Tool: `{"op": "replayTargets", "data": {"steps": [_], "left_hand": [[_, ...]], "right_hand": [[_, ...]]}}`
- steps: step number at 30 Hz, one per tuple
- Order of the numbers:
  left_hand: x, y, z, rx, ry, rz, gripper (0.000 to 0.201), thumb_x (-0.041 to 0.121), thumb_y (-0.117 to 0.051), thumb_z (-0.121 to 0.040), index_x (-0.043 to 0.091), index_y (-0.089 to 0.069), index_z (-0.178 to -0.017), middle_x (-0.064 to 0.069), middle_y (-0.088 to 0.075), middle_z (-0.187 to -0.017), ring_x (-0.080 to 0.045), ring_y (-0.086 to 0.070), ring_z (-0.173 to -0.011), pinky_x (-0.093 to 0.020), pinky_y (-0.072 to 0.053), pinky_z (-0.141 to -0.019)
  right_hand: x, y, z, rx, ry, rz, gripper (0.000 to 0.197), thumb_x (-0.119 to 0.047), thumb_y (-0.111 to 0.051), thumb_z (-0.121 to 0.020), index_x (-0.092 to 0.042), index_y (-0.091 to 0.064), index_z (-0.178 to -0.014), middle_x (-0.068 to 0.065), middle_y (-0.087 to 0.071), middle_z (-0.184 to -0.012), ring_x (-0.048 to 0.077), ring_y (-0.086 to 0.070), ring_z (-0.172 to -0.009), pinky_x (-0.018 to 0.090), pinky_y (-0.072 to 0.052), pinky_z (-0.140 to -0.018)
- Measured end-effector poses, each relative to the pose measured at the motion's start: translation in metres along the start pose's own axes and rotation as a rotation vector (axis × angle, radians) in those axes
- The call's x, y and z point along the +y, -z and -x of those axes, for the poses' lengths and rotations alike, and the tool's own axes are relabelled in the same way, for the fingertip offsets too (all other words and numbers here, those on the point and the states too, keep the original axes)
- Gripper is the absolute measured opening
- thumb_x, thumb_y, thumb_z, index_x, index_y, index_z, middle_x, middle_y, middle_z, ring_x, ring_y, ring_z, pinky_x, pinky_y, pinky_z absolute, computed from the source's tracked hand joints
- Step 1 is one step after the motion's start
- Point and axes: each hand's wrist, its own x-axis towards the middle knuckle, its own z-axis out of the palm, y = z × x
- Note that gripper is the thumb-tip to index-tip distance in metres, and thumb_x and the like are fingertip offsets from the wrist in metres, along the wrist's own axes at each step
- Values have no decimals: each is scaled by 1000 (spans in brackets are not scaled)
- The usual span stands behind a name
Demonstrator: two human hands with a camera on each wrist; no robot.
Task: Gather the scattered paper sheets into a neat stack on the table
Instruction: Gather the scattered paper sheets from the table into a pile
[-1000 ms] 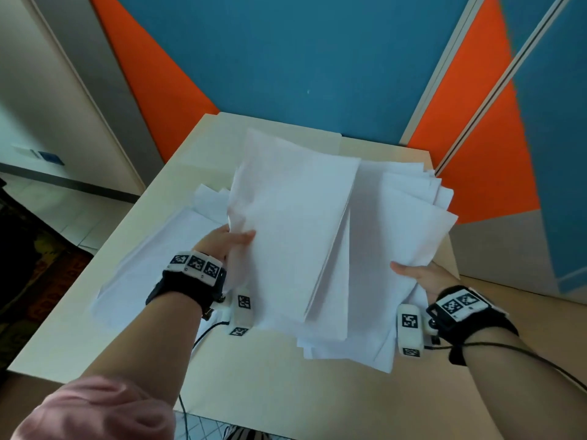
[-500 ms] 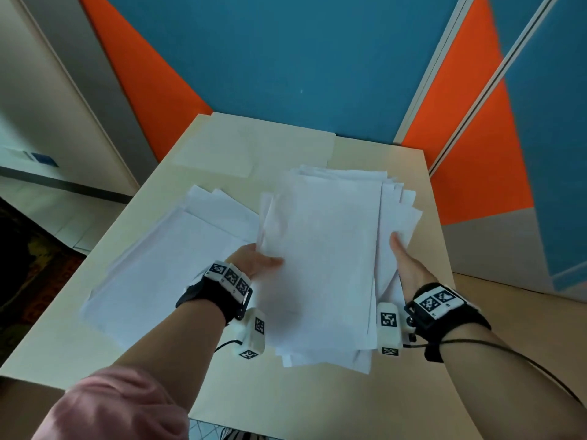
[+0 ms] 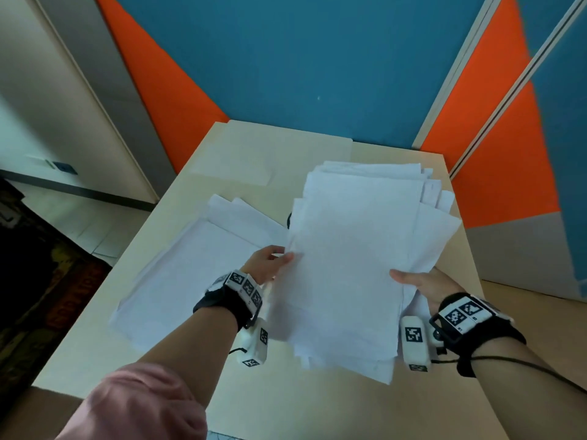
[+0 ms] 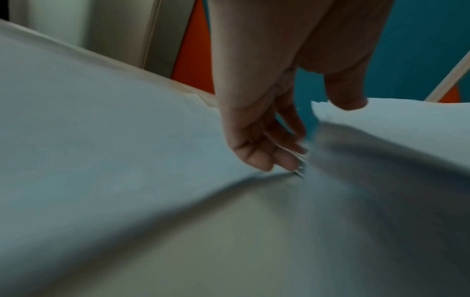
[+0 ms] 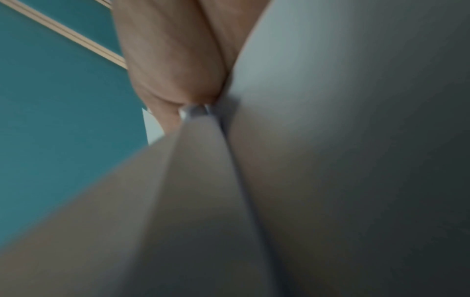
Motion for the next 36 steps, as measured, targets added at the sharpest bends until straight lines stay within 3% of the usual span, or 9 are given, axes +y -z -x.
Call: {"op": "replayTargets", "data": {"steps": [3,7,13,17,19,24,31,34,36], "left_hand": [[-12,54,-15,222,19,-180,41,17,-63,-87,6,-56,-126,-15,-58,-123,-27,-56,-100,-31,-44,-83],[-32,134,-21,457,210,-620,58,18,-70,-79,14,-49,-133,-16,-36,-142,-36,-42,-127,-42,-38,-105],[-44,179,-27,413,381,-822,107,42,-82,-62,6,-23,-143,-18,-32,-146,-38,-33,-135,-49,-32,-110],[-37,175,-35,292,316,-698,45,23,-81,-69,0,-56,-99,-17,-62,-104,-30,-62,-93,-32,-47,-76],[-35,172,-35,274,283,-660,28,20,-77,-74,5,-54,-69,-7,-56,-72,-25,-56,-67,-27,-41,-67],[-26,187,-31,320,254,-652,41,24,-65,-84,-3,-61,-114,-20,-65,-114,-34,-61,-106,-35,-46,-85],[-13,223,-15,461,168,-234,49,26,-65,-85,-4,-54,-122,-22,-62,-110,-29,-52,-85,-35,-40,-75],[-10,221,-4,378,172,-31,49,32,-68,-82,4,-56,-120,-15,-61,-108,-31,-55,-91,-40,-45,-84],[-9,213,-2,280,168,42,49,31,-70,-80,4,-57,-118,-15,-64,-112,-34,-59,-100,-46,-45,-96]], "right_hand": [[-2,-2,-7,32,28,15,133,-52,-89,-6,-12,-53,-127,6,-62,-122,26,-54,-116,45,-34,-108],[-3,-8,-12,42,5,28,124,-52,-90,-12,-15,-56,-125,6,-63,-124,28,-54,-120,52,-32,-110],[-4,-31,-12,63,-11,40,130,-51,-90,-9,-12,-54,-128,7,-63,-125,28,-54,-120,52,-33,-109],[-7,-45,-15,57,-23,46,131,-50,-91,-8,-10,-54,-128,9,-62,-126,29,-53,-120,52,-32,-110],[-9,-53,-15,57,-18,43,135,-50,-90,-5,-10,-53,-128,9,-62,-124,28,-54,-119,50,-33,-109],[-6,-51,-15,91,-17,56,128,-50,-91,-9,-12,-55,-126,9,-63,-123,28,-56,-116,49,-35,-108],[-6,-51,-5,139,-48,34,137,-46,-90,-2,-6,-52,-128,13,-61,-122,30,-54,-116,42,-37,-104],[-9,-57,1,149,-78,28,99,-27,-92,-43,-5,-50,-131,14,-58,-128,32,-53,-118,40,-38,-102],[-8,-60,1,163,-76,20,99,-27,-91,-44,-5,-49,-131,15,-58,-129,32,-53,-119,44,-37,-105]]}}
